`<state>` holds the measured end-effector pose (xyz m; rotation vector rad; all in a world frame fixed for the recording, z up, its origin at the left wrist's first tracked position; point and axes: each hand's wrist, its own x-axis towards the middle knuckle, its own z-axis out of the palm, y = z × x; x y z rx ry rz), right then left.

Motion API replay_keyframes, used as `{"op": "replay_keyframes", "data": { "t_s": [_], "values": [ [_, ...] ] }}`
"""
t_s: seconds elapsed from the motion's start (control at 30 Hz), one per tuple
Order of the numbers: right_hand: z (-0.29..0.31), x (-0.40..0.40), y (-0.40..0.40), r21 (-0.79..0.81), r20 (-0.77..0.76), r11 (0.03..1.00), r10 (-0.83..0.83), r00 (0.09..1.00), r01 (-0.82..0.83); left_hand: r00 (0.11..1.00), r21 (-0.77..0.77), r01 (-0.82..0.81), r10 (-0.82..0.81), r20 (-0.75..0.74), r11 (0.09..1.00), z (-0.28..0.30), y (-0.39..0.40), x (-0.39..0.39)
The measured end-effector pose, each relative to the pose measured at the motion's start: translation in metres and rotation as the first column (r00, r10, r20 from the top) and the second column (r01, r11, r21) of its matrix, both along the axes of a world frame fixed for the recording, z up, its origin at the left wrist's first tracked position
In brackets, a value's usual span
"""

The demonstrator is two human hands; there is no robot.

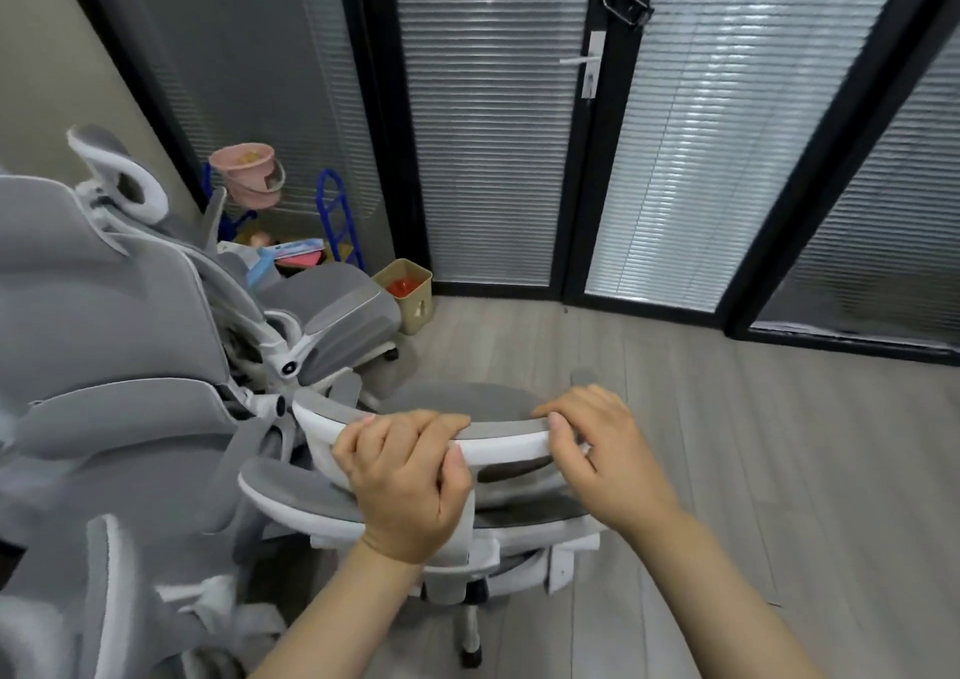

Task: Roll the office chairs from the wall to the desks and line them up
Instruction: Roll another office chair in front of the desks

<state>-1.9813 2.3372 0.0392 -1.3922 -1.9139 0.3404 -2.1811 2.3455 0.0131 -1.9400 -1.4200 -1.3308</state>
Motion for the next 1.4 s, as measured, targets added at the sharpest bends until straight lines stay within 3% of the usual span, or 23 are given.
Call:
{"op": "replay_keyframes", "data": {
  "t_s": [0.37, 0.77, 1.17, 1.4],
  "values": [
    [-0.002, 0.091, -0.026, -0.014, 0.006, 0.988, -0.151, 0.989, 0.151, 0.98, -0.056, 0.198, -0.198, 0.014, 0.979, 0.0, 0.009, 0.095],
    [-0.005, 0.248, -0.063, -0.001, -0.014, 0.926, -0.377, 0.926, 0.377, 0.91, -0.122, 0.413, -0.415, 0.008, 0.903, 0.002, 0.018, 0.267],
    [-0.013, 0.39, -0.142, 0.096, -0.02, 0.743, -0.664, 0.748, 0.662, 0.739, -0.134, 0.67, -0.673, 0.028, 0.73, -0.003, -0.011, 0.446],
    [-0.02, 0.463, -0.192, 0.161, -0.068, 0.557, -0.817, 0.573, 0.815, 0.562, -0.103, 0.825, -0.825, 0.051, 0.556, -0.007, -0.036, 0.552]
  ]
}}
